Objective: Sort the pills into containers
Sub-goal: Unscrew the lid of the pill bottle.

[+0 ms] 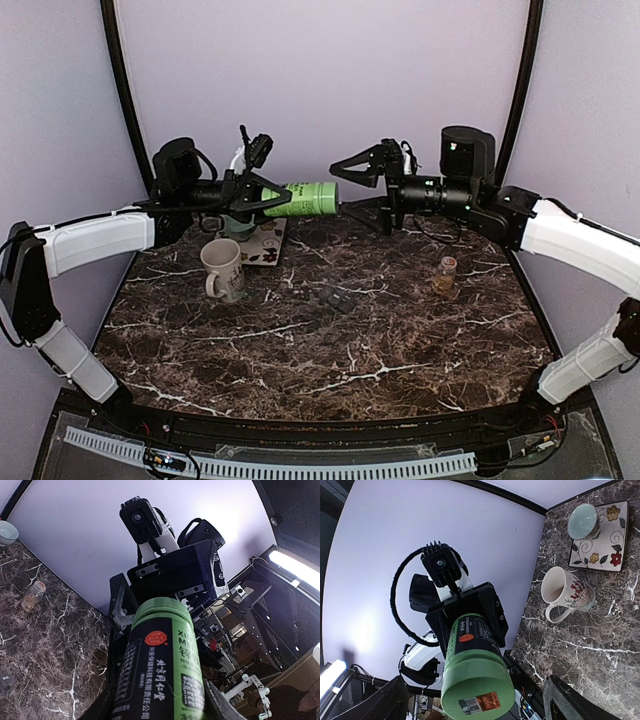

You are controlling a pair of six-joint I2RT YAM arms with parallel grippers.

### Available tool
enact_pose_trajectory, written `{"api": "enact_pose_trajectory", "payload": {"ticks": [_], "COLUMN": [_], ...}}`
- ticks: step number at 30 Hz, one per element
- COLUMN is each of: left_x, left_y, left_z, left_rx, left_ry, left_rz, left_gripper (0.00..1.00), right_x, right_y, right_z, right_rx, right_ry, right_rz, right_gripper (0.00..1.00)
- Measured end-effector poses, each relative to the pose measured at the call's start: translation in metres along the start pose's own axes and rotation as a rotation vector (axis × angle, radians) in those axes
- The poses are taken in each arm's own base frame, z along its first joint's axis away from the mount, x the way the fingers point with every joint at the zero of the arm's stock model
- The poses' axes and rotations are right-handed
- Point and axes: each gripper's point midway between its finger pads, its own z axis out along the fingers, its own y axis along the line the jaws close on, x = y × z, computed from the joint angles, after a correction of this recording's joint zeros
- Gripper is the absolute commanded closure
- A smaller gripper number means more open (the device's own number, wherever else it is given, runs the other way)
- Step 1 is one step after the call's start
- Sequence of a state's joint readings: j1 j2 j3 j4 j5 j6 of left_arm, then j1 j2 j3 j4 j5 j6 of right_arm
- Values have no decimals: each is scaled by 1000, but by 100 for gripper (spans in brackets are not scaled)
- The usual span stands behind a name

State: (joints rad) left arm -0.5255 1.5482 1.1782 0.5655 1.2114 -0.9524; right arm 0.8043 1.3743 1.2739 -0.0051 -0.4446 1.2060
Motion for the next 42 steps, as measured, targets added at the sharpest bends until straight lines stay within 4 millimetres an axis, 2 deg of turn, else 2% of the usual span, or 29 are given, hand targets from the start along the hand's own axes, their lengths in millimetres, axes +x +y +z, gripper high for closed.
{"api": "enact_pose_trajectory", "payload": {"ticks": [12,17,20,26,28,36,42], "left_x": [-2,-4,-3,-4,-3,-5,-7], "left_y": [3,6,8,6,7,7,3], "left_z": [1,2,3,3,2,2,2], "left_rx": [-8,-9,-10,-6,-8,-9,11], "left_ry": [6,7,7,8,9,3,-14], "left_rz": [6,4,0,8,3,8,12], "left_gripper": [100,100,100,100,100,100,100], "right_x": [16,19,19,20,20,19,18], "right_y": [5,2,3,-5,-7,-6,0], "right_z": [9,12,13,16,16,15,13], "right_rx": [-15,-12,-14,19,26,46,32], "right_ry": [63,77,81,90,91,95,105], "right_rz": [12,23,21,23,14,-101,-291], "right_gripper": [9,18,27,63,71,72,70]}}
